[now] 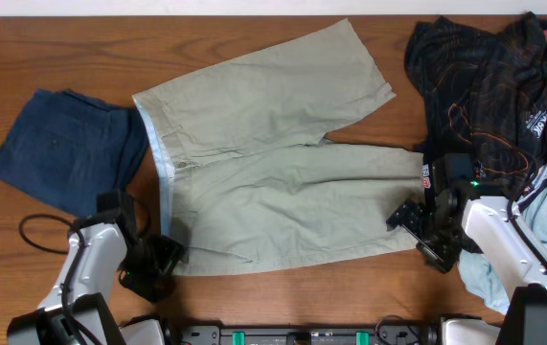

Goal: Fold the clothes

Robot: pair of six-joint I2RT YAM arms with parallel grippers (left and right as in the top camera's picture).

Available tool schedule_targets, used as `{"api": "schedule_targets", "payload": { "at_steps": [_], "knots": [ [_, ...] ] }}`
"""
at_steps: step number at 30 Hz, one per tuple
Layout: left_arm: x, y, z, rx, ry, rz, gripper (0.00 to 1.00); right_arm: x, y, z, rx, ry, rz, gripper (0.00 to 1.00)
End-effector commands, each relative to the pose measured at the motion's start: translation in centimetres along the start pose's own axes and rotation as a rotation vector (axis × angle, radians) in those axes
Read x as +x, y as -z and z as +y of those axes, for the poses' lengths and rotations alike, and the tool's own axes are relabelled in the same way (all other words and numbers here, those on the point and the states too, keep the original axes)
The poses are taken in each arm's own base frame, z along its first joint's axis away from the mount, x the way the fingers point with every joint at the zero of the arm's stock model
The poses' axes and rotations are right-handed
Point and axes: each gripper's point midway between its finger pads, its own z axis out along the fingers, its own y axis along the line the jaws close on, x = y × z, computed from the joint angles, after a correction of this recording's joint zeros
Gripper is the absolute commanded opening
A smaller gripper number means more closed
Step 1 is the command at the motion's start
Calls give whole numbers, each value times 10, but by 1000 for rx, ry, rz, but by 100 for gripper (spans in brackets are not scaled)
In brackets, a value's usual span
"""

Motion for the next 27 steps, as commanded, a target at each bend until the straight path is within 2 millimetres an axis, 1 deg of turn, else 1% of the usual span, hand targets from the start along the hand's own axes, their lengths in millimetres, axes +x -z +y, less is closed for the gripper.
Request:
{"api": "schedule_targets", "payload": {
  "at_steps": [1,3,5,7,8,10,12,15,17,18,19,23,27],
  "knots": [
    [-3,-6,4,-4,33,-24,71,-4,0,0,-15,-51,-15,94],
    [-7,-7,0,12,28,-40,70,-4,0,1,-17,-69,-16,93],
    [-11,-7,-3,27,22,-55,63,-4,-1,-1,-13,-89,-20,92],
    [-13,-7,-6,37,18,-65,53,-6,-1,-2,-6,-97,-27,91],
    [-13,-6,-6,38,18,-66,46,-6,-1,-2,-3,-97,-32,91],
    [-13,-6,-6,37,17,-66,36,-8,-1,-4,6,-96,-41,91],
    [-13,-6,-6,38,17,-66,27,-9,-1,-5,11,-96,-47,91],
    [-13,-6,-6,36,14,-64,19,-8,-1,-5,13,-96,-45,91],
    [-11,-7,-4,30,10,-58,19,-7,-1,-6,17,-97,-41,91],
    [-11,-6,-4,30,2,-58,11,-6,-1,-8,22,-98,-37,91],
    [-11,-6,-4,28,-10,-56,7,-5,-2,-9,25,-99,-33,90],
    [-11,-4,-4,25,-42,-55,6,0,-10,-16,40,-123,-19,88],
    [-15,1,-11,40,-53,-71,6,3,-19,-20,39,-133,-19,88]
  ]
}}
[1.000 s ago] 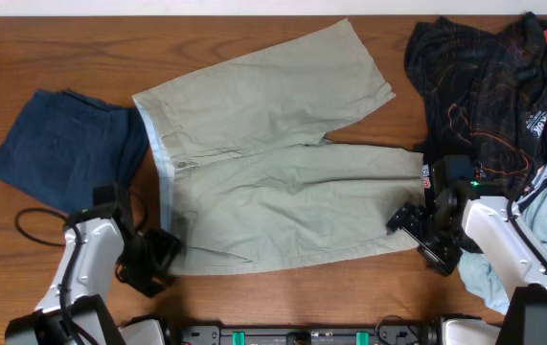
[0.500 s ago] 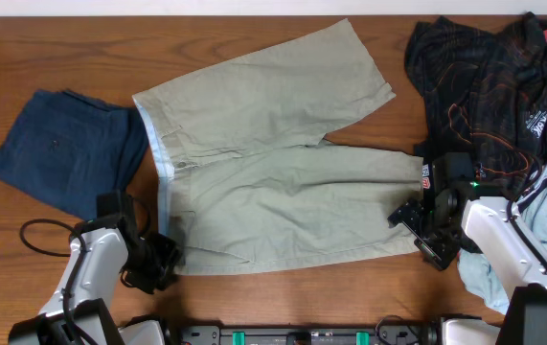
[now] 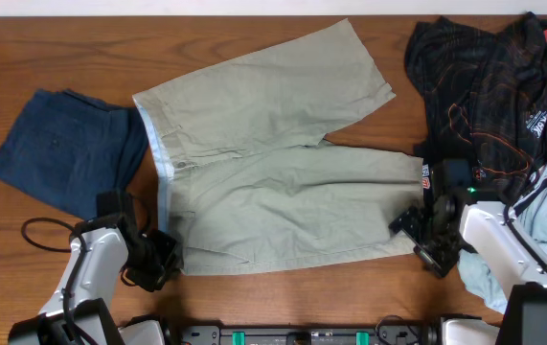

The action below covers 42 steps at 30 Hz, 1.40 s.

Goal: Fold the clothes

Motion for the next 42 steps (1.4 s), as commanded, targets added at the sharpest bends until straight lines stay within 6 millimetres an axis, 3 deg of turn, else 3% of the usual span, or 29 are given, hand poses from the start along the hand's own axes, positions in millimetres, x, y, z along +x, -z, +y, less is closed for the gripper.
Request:
{"api": "schedule_targets", "payload": {
  "at_steps": [1,4,6,7,10,16,19,22,27,33,42],
  "knots": [
    [-10,2,5,-49,-31,-44,6,-3,-5,-4,-4,-37,-20,87],
    [-13,7,0,-39,-54,-54,6,-8,-9,0,-30,-31,-42,83],
    [-15,9,-2,-35,-56,-59,6,-10,-10,3,-45,-29,-52,74],
    [-16,10,-4,-32,-62,-63,6,-12,-10,4,-51,-27,-59,62],
    [-18,13,-7,-25,-80,-71,6,-16,-9,10,-72,-23,-76,1],
    [-16,28,-12,-16,-141,-83,6,-16,-1,31,-159,86,-62,1],
    [-15,46,-19,11,-188,-118,6,-21,19,47,-203,167,-81,1],
    [-14,72,-29,62,-238,-183,6,-30,51,62,-232,232,-128,1],
    [-8,122,-46,163,-340,-320,6,-46,120,81,-268,349,-239,1],
    [11,160,-46,241,-387,-415,6,-48,178,76,-217,441,-317,1],
    [62,208,-30,299,-453,-426,6,-34,220,52,-160,445,-363,1]
  ]
}}
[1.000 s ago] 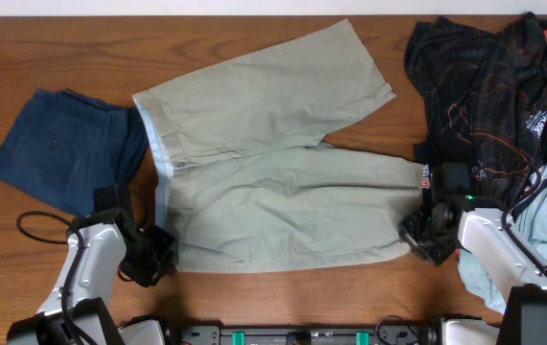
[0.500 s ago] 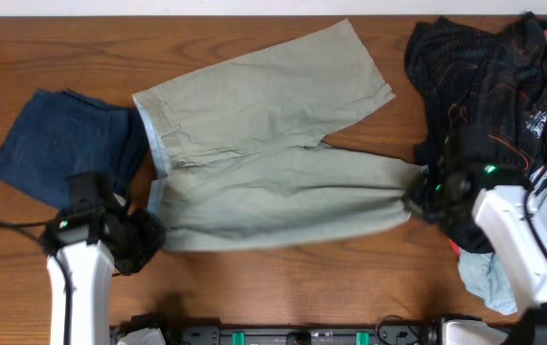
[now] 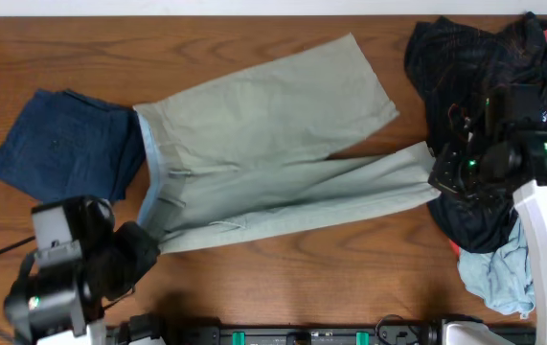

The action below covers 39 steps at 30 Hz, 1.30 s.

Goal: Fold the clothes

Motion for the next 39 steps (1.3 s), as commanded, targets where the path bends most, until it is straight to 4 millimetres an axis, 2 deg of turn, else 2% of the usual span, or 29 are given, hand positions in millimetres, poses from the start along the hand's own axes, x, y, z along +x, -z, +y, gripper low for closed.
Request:
{"api": "schedule_targets", "payload": {
  "at_steps": [1,4,7,13,18,30,39],
  "knots": [
    [0,31,-11,38,-58,-62,6,-10,30,-18,73,14,-113,1],
    [1,47,-16,52,-73,-92,6,-13,48,-25,98,6,-183,1],
    [-4,51,-19,61,-81,-121,6,-24,62,-23,94,27,-262,1],
    [-27,45,-11,-21,-67,-170,6,-49,58,-9,65,113,-320,1],
    [-40,25,-9,-58,-40,-125,6,-71,30,7,62,162,-290,1],
    [-78,-51,6,-185,55,23,6,-118,-61,55,38,297,-242,1],
    [-103,-100,17,-262,100,74,6,-149,-108,93,-22,352,-315,1]
  ]
}}
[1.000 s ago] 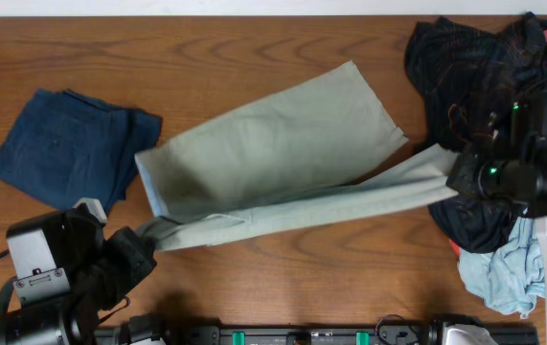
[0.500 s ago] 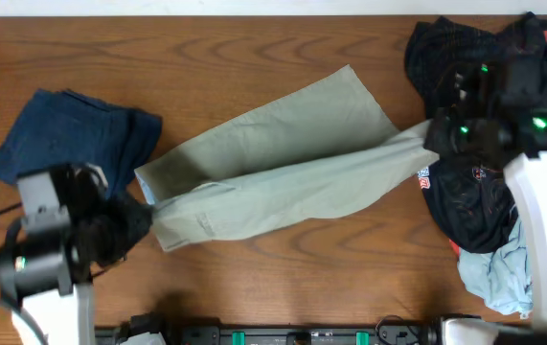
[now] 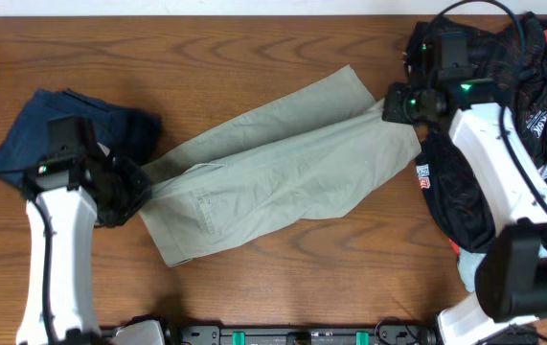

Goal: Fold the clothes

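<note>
The khaki shorts point(image 3: 273, 172) lie on the table folded in half, one leg on top of the other, running from lower left to upper right. My left gripper point(image 3: 137, 189) sits at the waistband end, where the cloth is drawn to a pinched point between its fingers. At the hem end, by the upper right corner of the shorts, my right gripper point(image 3: 393, 103) has its fingers on the top leg's corner. How far either pair of fingers closes is partly hidden by the gripper bodies.
A folded navy garment point(image 3: 34, 144) lies just left of the left gripper. At the right side of the table is a pile of black printed clothes point(image 3: 503, 77) with lighter pieces, right behind and below the right arm. Bare wood table point(image 3: 254, 48) surrounds the shorts.
Both grippers have moved towards the far side with the near leg of the shorts. That leg now lies over the far leg, so the shorts are doubled.
The shorts first lay flat and spread, my grippers at the near waistband corner and the near hem. Then the grippers were closer on those corners. Later both held the near edge raised. Now the near leg covers the far leg.
</note>
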Robot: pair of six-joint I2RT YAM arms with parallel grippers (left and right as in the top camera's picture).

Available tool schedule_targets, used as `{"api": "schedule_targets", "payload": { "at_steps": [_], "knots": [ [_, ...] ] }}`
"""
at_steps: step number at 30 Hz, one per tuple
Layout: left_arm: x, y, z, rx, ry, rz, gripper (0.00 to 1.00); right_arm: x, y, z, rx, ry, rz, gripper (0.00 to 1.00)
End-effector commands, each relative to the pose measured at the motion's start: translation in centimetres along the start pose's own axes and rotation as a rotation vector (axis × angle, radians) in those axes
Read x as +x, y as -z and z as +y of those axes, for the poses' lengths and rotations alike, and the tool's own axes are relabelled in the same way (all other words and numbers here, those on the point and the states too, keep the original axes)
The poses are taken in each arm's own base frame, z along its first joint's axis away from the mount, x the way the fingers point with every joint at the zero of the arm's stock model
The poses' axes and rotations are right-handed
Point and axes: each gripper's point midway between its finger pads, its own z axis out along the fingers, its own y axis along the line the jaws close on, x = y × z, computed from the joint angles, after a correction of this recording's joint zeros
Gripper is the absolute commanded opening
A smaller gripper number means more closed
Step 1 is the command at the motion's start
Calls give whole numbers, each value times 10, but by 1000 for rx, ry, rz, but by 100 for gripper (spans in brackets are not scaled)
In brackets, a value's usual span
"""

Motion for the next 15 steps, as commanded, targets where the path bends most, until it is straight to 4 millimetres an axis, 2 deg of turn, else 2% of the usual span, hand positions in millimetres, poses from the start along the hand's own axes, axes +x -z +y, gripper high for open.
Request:
{"api": "schedule_targets", "payload": {
  "at_steps": [1,5,8,9,10,11,12,14,15],
  "knots": [
    [-18,-14,24,-130,34,-36,6,-18,-12,-17,102,24,-62,1],
    [-31,-32,22,-134,35,-33,6,-27,-35,-3,76,51,-98,1],
    [-38,-44,21,-135,36,-32,6,-37,-51,17,4,78,-140,2],
    [-40,-48,21,-136,36,-29,8,-40,-56,25,-29,87,-154,11],
    [-41,-51,21,-139,37,-25,23,-42,-59,30,-49,92,-162,35],
    [-41,-53,22,-142,39,-19,38,-42,-63,34,-63,97,-164,66],
    [-40,-55,23,-147,40,-10,50,-40,-65,36,-68,101,-160,82],
    [-38,-56,25,-156,41,3,62,-36,-67,34,-62,100,-143,95],
    [-37,-56,25,-158,40,7,63,-34,-68,33,-55,99,-135,99]
  ]
}}
